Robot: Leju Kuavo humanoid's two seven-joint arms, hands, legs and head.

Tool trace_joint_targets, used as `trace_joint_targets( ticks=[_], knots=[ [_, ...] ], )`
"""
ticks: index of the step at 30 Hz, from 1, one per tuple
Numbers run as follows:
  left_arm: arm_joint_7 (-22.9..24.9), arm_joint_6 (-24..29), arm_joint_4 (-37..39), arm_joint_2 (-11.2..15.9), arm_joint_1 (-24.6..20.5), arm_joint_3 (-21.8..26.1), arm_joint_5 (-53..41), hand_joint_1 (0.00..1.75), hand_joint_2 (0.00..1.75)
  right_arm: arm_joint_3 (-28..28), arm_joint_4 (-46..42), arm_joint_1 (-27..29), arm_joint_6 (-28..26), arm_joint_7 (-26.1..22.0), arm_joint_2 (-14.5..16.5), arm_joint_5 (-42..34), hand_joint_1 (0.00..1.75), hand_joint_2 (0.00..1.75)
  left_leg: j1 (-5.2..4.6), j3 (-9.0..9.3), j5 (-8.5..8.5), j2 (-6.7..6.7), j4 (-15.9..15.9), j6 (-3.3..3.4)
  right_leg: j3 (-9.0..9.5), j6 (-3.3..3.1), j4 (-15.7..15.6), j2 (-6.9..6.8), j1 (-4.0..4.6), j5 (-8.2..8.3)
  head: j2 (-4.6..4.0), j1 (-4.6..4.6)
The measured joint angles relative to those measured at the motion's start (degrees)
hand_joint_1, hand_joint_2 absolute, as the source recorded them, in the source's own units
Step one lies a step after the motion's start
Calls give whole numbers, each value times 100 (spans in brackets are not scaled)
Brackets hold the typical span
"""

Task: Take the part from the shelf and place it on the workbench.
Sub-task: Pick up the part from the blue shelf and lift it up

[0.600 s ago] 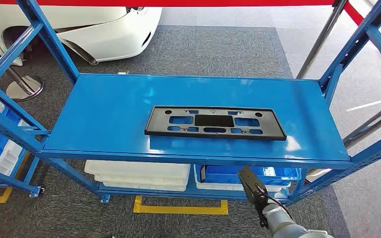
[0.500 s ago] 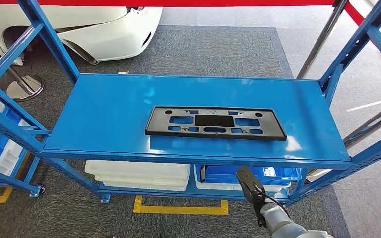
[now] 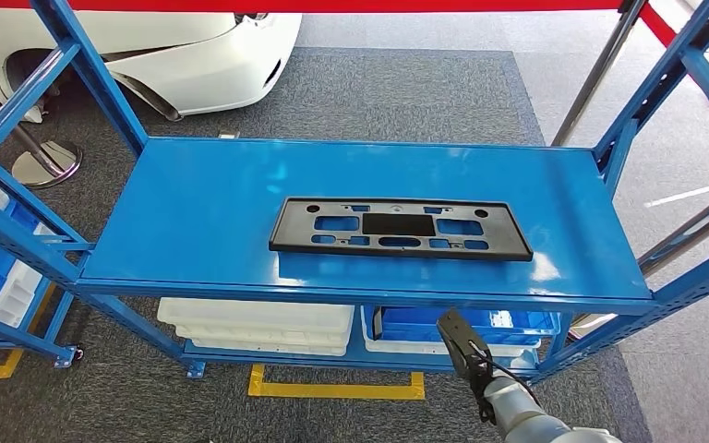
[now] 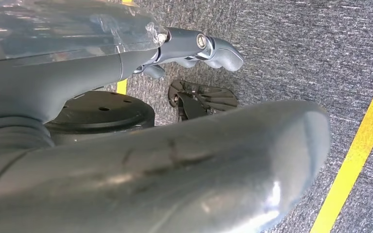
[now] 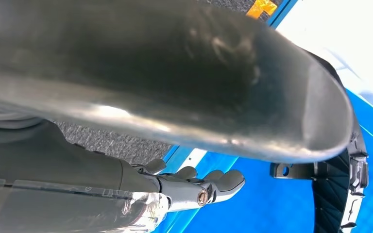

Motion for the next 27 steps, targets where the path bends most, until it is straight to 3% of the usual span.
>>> trace_joint_targets(
  ticks=[27],
  knots=[
    [0, 0, 6, 0, 0, 0, 0, 0, 0, 0, 8, 0, 1, 3, 0, -2, 0, 0, -1, 0, 0, 0, 0, 0, 0, 0, 0, 0, 0, 0, 0, 2]
  ],
)
